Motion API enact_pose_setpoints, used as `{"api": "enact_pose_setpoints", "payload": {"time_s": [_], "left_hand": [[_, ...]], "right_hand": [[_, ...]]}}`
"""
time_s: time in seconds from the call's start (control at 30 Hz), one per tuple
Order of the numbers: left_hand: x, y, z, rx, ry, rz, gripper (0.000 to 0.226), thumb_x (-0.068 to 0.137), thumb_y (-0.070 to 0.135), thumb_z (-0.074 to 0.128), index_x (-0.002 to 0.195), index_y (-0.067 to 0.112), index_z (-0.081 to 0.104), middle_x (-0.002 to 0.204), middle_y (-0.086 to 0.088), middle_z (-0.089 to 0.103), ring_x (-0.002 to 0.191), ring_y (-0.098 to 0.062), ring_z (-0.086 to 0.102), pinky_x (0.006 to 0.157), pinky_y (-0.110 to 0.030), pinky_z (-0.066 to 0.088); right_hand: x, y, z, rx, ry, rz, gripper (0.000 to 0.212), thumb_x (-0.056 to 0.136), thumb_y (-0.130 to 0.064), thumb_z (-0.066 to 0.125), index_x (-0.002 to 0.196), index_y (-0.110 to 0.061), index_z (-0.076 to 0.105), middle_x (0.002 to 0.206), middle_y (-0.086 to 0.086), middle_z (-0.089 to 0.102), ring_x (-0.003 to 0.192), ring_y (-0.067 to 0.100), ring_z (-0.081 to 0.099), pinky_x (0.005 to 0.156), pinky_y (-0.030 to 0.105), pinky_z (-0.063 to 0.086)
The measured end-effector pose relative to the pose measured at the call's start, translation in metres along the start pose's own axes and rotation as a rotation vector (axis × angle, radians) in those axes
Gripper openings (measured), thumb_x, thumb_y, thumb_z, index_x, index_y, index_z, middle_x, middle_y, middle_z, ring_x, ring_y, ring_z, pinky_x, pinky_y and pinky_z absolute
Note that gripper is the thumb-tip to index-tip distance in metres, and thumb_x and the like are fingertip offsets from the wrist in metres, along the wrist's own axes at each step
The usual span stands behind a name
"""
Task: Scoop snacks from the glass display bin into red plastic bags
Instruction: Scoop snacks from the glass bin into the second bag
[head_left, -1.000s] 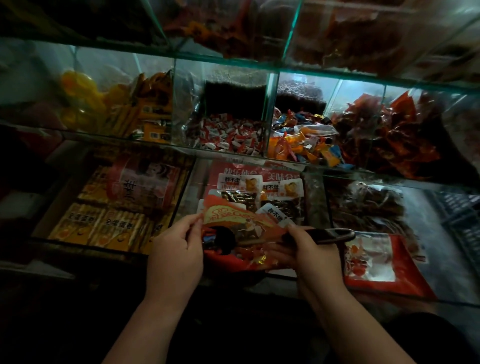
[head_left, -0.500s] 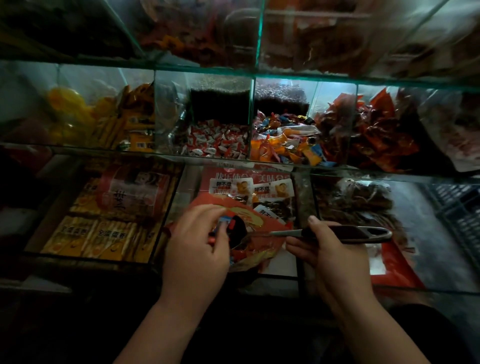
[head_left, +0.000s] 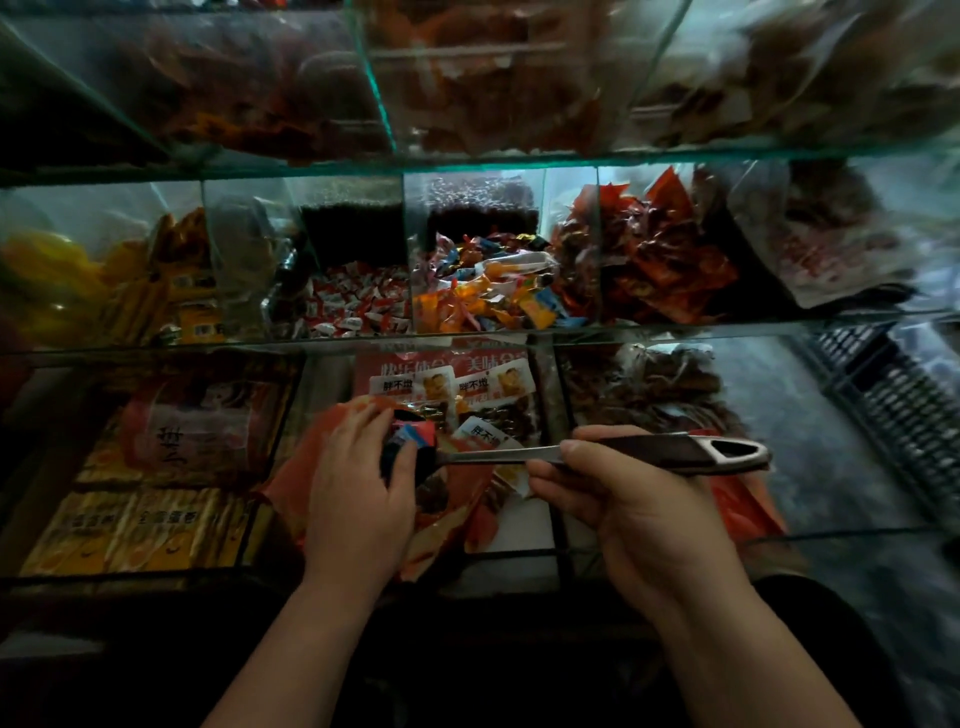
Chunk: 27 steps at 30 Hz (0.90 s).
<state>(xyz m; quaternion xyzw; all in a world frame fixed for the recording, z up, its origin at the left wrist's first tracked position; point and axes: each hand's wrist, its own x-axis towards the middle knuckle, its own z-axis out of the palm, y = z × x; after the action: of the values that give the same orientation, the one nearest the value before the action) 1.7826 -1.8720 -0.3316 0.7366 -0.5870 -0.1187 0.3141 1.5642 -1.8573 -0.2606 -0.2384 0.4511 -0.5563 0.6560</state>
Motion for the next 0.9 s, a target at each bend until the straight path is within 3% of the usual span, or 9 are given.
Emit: {"api": "enact_pose_setpoints", "payload": {"time_s": [0.1,0.27,0.37,0.47,0.53,0.63,0.73,0.8,0.9], "left_hand": [[0.002,0.006,0.002,0.02,0.057,0.068,0.043,0.103,0.039,0.051,0.139,0.016,0.058,0.146,0.0,0.052,0.142,-0.019,0.039,0.117,-0.046,0.035],[0.025,0.031,-0.002,0.031,0.119,0.165,0.043,0.103,0.042,0.054,0.134,0.013,0.062,0.142,-0.002,0.056,0.141,-0.02,0.041,0.125,-0.052,0.018],[0.049,0.053,-0.002,0.001,0.125,0.247,0.048,0.104,0.05,0.05,0.137,0.016,0.059,0.143,0.0,0.055,0.137,-0.019,0.043,0.12,-0.053,0.028],[0.075,0.072,0.002,-0.184,0.093,0.265,0.045,0.105,0.04,0.05,0.145,0.02,0.051,0.149,0.003,0.047,0.138,-0.013,0.038,0.118,-0.04,0.032],[0.089,0.077,0.003,-0.357,0.101,0.199,0.043,0.107,0.036,0.049,0.147,0.023,0.048,0.142,0.012,0.044,0.131,-0.005,0.039,0.111,-0.029,0.034],[0.095,0.075,0.0,-0.504,0.151,0.099,0.042,0.107,0.043,0.045,0.147,0.031,0.047,0.135,0.022,0.042,0.124,0.004,0.04,0.097,-0.013,0.031],[0.092,0.064,0.001,-0.491,0.111,0.04,0.044,0.107,0.042,0.043,0.15,0.032,0.044,0.146,0.018,0.042,0.135,-0.003,0.038,0.108,-0.025,0.034],[0.091,0.057,0.0,-0.486,0.047,-0.033,0.047,0.107,0.03,0.044,0.154,0.032,0.039,0.159,0.007,0.037,0.145,-0.012,0.034,0.118,-0.04,0.032],[0.09,0.055,-0.005,-0.473,-0.047,-0.07,0.062,0.099,0.019,0.043,0.158,0.034,0.03,0.164,0.004,0.032,0.148,-0.015,0.031,0.121,-0.045,0.03]], "right_hand": [[-0.007,-0.007,0.0,-0.007,-0.064,-0.032,0.028,0.08,0.013,0.072,0.073,-0.013,0.078,0.077,0.025,0.074,0.08,0.042,0.077,0.067,0.036,0.062],[-0.014,-0.02,0.002,0.044,-0.054,-0.111,0.019,0.082,0.013,0.071,0.084,-0.006,0.071,0.078,0.027,0.074,0.079,0.041,0.077,0.064,0.032,0.062],[-0.011,-0.032,0.006,0.086,0.004,-0.15,0.029,0.085,0.011,0.069,0.073,-0.015,0.074,0.079,0.026,0.075,0.078,0.039,0.077,0.063,0.03,0.061],[-0.003,-0.045,0.008,0.125,0.062,-0.179,0.017,0.087,0.006,0.069,0.082,-0.01,0.073,0.08,0.02,0.076,0.081,0.035,0.078,0.065,0.03,0.062],[0.004,-0.053,0.01,0.148,0.08,-0.199,0.006,0.088,0.002,0.069,0.093,-0.002,0.068,0.078,0.015,0.076,0.082,0.032,0.078,0.067,0.029,0.061],[0.015,-0.063,0.012,0.196,0.105,-0.258,0.003,0.09,-0.003,0.07,0.092,-0.002,0.067,0.079,0.012,0.076,0.084,0.03,0.079,0.069,0.028,0.061],[0.025,-0.064,0.019,0.116,0.094,-0.41,0.003,0.089,-0.011,0.071,0.09,-0.008,0.069,0.082,0.008,0.078,0.089,0.03,0.078,0.074,0.032,0.062],[0.033,-0.058,0.026,-0.051,0.068,-0.493,0.002,0.089,-0.015,0.071,0.091,-0.015,0.072,0.091,0.007,0.079,0.091,0.026,0.078,0.079,0.035,0.063],[0.046,-0.046,0.034,-0.385,0.041,-0.621,0.005,0.088,-0.021,0.073,0.09,-0.026,0.072,0.095,0.003,0.077,0.092,0.019,0.077,0.08,0.044,0.063]]}}
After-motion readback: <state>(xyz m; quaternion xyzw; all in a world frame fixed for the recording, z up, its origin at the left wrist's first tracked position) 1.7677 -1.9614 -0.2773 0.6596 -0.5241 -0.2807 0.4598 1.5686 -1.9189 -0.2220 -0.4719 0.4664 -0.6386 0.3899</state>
